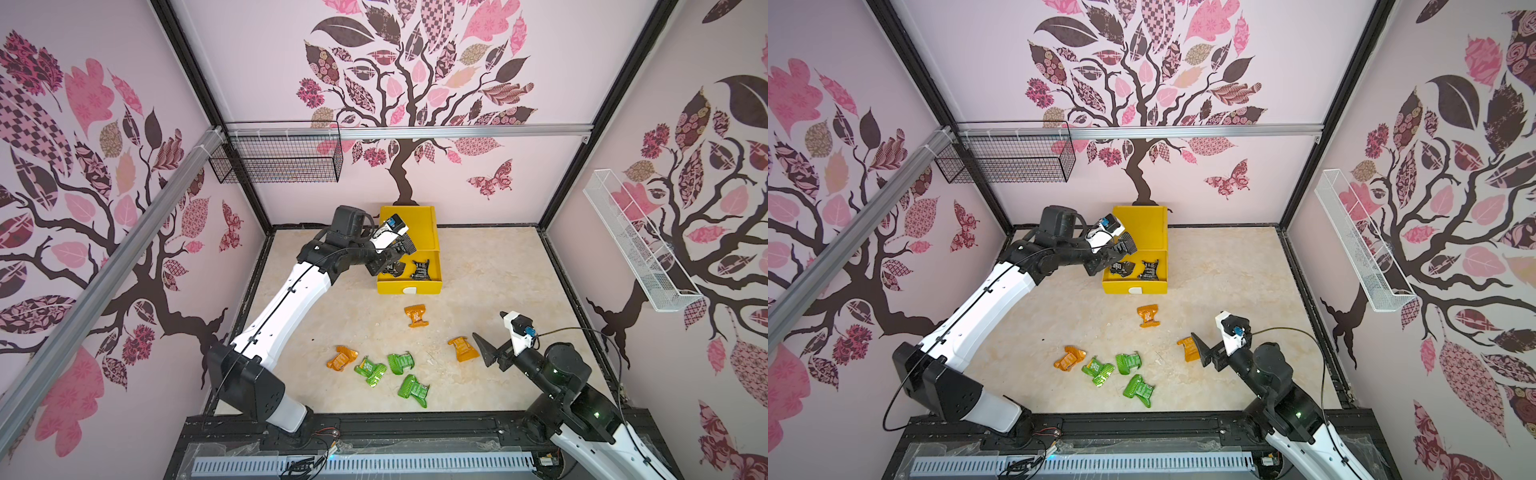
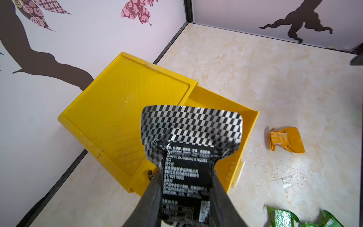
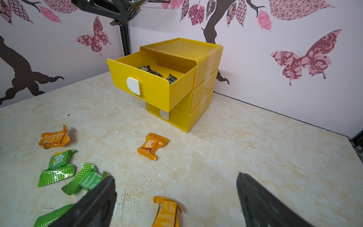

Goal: Place the cookies into the drawer by color
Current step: Place the cookie in the drawer.

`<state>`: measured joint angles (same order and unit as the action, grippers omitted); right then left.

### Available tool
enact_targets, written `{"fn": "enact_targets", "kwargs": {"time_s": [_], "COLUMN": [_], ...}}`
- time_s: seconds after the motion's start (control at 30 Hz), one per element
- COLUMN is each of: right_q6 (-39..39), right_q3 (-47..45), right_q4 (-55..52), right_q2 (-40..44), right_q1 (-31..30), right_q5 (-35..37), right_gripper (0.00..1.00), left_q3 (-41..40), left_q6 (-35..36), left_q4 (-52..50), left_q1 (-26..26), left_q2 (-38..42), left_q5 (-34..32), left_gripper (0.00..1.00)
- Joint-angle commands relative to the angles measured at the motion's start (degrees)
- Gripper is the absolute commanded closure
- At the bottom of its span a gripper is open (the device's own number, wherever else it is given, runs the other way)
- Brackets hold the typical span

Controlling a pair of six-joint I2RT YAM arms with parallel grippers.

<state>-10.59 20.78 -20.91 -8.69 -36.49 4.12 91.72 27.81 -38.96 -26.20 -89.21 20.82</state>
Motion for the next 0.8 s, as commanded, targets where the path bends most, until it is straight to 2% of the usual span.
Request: {"fn": "enact_targets", "kwargs": {"time_s": [0.0,0.23,0.33,0.43,0.67,0.77], "right_q6": [-0.3,0.1,0.1,-0.1,-0.3,-0.5], "right_q3": [0.2,0.4,0.3,0.3,-0.1,-0.2], "right_q4": [0.3,0.1,0.3,0.3,0.6,0.7], "right_q2": [-0.6,-1.9,-2.9,-3.7,0.2,0.9], "right_q1": [0.4,0.5,0.5,0.6,0.6,0.6], "right_q5": [-0.2,0.4,0.1,-0.6,-0.1,-0.3], "right_gripper": [0.01,0.01,0.01,0.01,0.01,0.01], "left_q3": [2.7,10.1,13.0,11.9,3.9,3.5], "left_q6": [-0.5,5.7,5.0,3.6,0.6,-2.0], "left_q4": [2.0,-5.6,-5.8,-3.8,0.7,1.3], "left_q1": [-1.5,-3.8,-3.9,-3.9,-3.9,-4.0], "left_q2": [-2.6,-7.0,-8.1,-8.2,-5.6,-5.3], "left_q5": [-2.3,-1.3,-2.9,-4.6,-5.3,-5.6], "left_gripper": [0.75,0.76,0.77,0.77,0.74,0.74]}}
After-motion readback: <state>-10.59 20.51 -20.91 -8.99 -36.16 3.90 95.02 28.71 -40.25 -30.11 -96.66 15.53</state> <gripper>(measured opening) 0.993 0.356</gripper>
